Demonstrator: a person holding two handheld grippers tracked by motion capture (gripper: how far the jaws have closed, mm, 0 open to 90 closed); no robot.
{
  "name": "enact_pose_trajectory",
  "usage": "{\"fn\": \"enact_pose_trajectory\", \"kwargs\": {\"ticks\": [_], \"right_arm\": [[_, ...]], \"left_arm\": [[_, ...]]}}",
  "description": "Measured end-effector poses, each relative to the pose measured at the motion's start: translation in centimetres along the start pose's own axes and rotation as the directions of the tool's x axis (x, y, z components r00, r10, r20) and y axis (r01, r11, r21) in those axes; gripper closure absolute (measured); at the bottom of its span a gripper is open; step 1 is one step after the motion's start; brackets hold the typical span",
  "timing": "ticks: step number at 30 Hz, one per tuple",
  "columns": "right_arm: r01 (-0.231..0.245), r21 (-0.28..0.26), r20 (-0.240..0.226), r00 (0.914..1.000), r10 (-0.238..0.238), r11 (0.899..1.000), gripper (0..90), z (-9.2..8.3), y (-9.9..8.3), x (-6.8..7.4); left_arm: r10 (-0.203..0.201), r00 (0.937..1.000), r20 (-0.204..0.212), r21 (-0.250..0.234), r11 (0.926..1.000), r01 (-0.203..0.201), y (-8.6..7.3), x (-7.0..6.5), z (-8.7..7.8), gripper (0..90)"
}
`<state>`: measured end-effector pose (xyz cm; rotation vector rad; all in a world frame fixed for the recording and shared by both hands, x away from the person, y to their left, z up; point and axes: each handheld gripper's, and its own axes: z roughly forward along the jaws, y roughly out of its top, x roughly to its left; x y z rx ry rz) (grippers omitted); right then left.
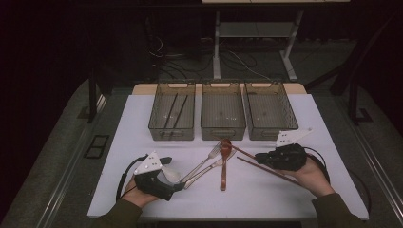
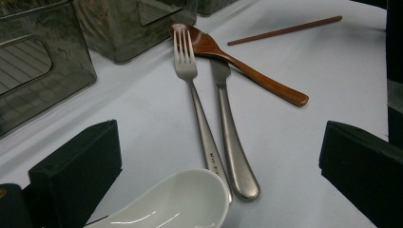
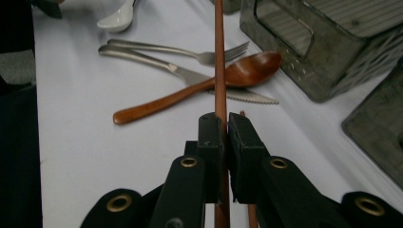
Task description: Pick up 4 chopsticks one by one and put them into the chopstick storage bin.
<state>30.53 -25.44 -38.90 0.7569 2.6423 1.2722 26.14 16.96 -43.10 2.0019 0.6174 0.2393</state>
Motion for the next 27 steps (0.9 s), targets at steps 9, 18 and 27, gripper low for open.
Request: {"fn": "enact_pose_trajectory", "kwargs": {"ticks": [9,18,27], "right_arm": [[-0.013,-0.010,0.015,0.9998,0.013,1.000,84.4,1.5,1.8,0.1],[-0.052,-0.069,0.027,0.9982,0.054,0.996,84.4,2.8,4.0,0.1],[-0.051,-0.038,0.052,0.9973,0.053,0.998,84.3,4.7,6.9,-0.4]], "left_arm": [[0.001,1.0000,0.003,-0.004,1.0000,-0.001,0.0,0.0,0.0,0.0],[0.003,1.0000,0.003,-0.002,1.0000,-0.003,0.0,-0.1,0.0,0.0],[0.007,1.0000,0.005,-0.003,1.0000,-0.007,0.1,-0.2,0.0,0.0]]}}
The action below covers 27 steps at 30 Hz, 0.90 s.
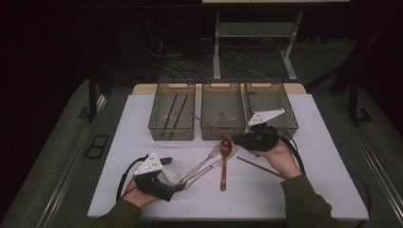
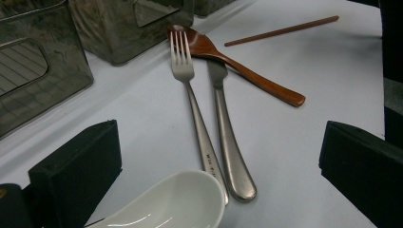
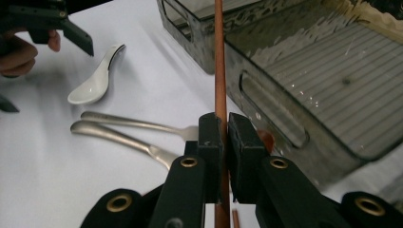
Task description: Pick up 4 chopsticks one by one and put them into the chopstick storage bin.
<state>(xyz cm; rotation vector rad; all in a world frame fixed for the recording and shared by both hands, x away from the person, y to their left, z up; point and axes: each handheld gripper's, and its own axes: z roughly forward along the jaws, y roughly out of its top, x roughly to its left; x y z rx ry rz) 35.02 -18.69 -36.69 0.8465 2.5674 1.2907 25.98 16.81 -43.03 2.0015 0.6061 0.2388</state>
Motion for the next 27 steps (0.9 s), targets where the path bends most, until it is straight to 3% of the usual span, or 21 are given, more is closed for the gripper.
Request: {"fn": "enact_pose_trajectory", "kwargs": {"ticks": [11,27], "right_arm": [[-0.002,0.018,0.018,0.9998,0.002,1.000,84.4,2.2,3.8,0.1],[-0.024,0.055,0.056,0.9982,0.021,0.998,84.3,5.8,7.7,-0.3]], "left_arm": [[-0.002,1.0000,0.004,-0.009,1.0000,0.002,0.0,-0.2,0.1,0.0],[0.006,0.9999,0.012,-0.004,1.0000,-0.006,0.1,-0.4,0.2,0.0]]}}
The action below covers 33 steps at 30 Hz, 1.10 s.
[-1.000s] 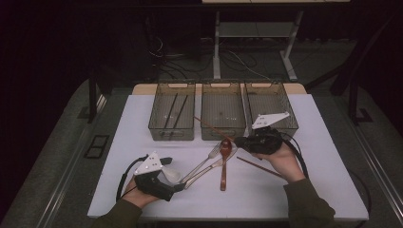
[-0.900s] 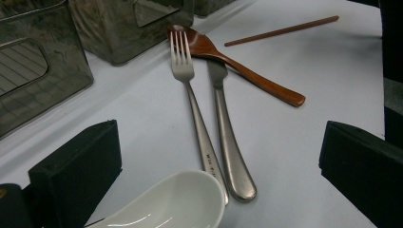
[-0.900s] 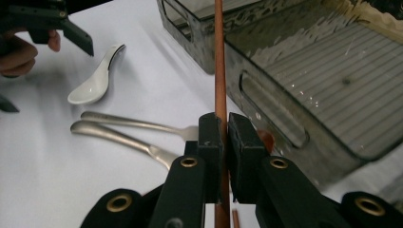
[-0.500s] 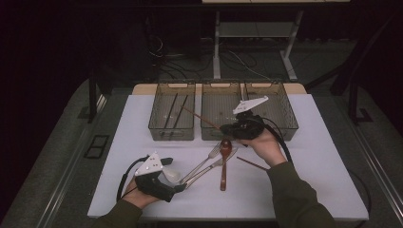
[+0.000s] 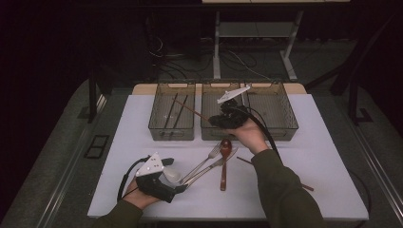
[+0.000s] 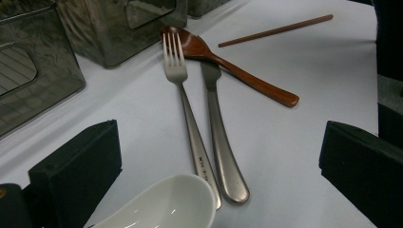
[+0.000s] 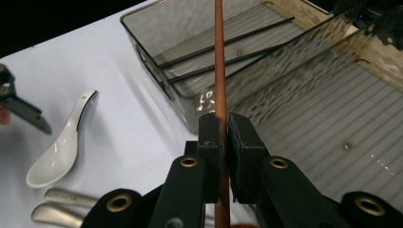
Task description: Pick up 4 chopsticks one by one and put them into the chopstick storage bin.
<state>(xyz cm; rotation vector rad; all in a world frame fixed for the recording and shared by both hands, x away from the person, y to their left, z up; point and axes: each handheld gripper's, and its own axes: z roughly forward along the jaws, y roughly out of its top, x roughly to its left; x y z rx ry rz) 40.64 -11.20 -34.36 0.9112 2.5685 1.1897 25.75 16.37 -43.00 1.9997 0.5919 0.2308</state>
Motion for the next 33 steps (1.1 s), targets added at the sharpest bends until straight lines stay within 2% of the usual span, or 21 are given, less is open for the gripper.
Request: {"fn": "enact_pose_trajectory", "kwargs": {"ticks": [3,6,12,21,29,33], "right_arm": [[-0.008,0.000,-0.003,1.0000,0.008,1.000,84.3,0.7,0.8,-0.1],[-0.015,0.011,0.010,0.9998,0.014,1.000,84.3,1.4,1.7,-0.1],[-0.029,0.035,0.049,0.9984,0.027,0.999,84.4,3.1,3.5,0.0],[-0.054,0.076,0.079,0.9957,0.048,0.996,84.3,6.4,5.6,-0.2],[-0.082,0.129,0.116,0.9909,0.067,0.988,84.3,9.3,7.2,0.0],[-0.099,0.138,0.130,0.9882,0.081,0.985,84.3,10.4,7.9,0.0]], "left_arm": [[0.007,1.0000,0.000,0.000,1.0000,-0.007,0.0,0.0,0.1,0.0],[0.002,1.0000,-0.001,0.005,1.0000,-0.002,0.0,-0.1,0.1,0.0],[0.018,0.9998,0.000,0.010,0.9998,-0.018,0.1,-0.1,0.2,0.0],[0.014,0.9999,0.006,0.008,0.9999,-0.014,0.1,-0.3,0.3,0.0],[0.017,0.9998,0.012,0.003,0.9998,-0.017,0.2,-0.4,0.4,0.0],[0.017,0.9998,0.011,-0.003,0.9999,-0.017,0.2,-0.4,0.3,0.0]]}}
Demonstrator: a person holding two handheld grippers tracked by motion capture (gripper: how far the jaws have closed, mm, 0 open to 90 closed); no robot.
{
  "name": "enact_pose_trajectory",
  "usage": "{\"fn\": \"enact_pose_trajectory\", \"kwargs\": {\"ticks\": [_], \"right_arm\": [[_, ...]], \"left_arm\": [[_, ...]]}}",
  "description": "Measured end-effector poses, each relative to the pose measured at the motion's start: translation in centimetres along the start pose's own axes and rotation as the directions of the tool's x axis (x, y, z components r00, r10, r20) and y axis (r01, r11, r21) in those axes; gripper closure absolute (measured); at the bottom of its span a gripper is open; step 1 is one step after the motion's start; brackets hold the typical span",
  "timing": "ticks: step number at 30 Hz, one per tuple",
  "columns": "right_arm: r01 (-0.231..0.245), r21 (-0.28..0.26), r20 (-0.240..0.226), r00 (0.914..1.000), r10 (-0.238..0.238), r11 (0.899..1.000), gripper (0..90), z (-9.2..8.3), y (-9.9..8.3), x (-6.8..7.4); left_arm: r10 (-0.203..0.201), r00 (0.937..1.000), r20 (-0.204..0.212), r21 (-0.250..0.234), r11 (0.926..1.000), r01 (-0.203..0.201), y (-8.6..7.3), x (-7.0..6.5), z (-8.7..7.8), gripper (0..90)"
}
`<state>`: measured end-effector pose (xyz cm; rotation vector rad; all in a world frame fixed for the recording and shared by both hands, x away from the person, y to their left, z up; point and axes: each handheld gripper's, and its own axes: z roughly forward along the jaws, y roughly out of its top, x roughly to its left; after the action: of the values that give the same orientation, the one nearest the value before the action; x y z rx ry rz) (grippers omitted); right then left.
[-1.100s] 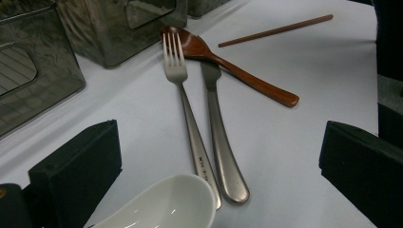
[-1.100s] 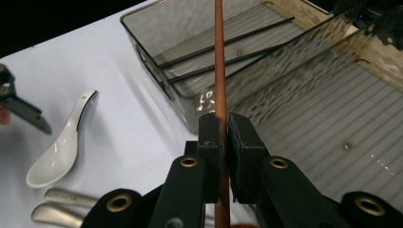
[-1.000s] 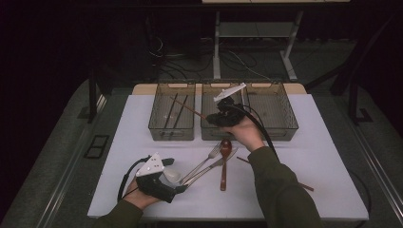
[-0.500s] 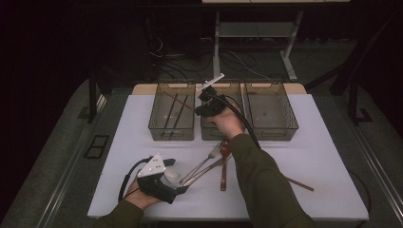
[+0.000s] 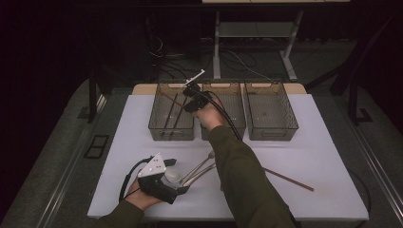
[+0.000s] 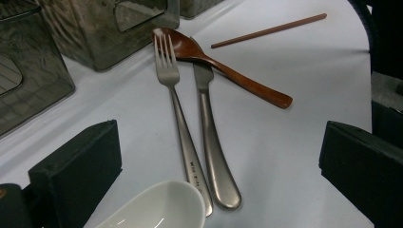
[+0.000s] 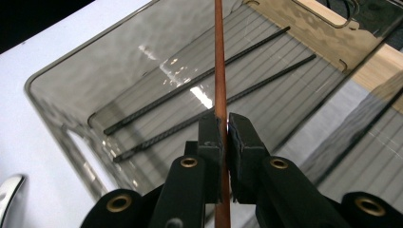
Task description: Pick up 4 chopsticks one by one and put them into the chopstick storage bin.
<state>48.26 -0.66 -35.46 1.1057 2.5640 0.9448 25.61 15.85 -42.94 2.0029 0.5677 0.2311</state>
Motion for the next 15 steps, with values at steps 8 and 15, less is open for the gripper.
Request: {"fn": "enact_pose_trajectory", "kwargs": {"ticks": [8,15], "right_arm": [[-0.008,0.020,0.015,0.9999,0.008,1.000,84.2,1.0,0.7,0.3],[-0.010,0.002,0.035,0.9993,0.010,1.000,74.2,1.2,0.6,0.3]], "left_arm": [[0.002,1.0000,0.002,-0.003,1.0000,-0.002,0.1,0.1,0.0,0.0],[0.007,1.0000,0.006,-0.001,1.0000,-0.007,0.1,0.0,0.1,0.0]]}}
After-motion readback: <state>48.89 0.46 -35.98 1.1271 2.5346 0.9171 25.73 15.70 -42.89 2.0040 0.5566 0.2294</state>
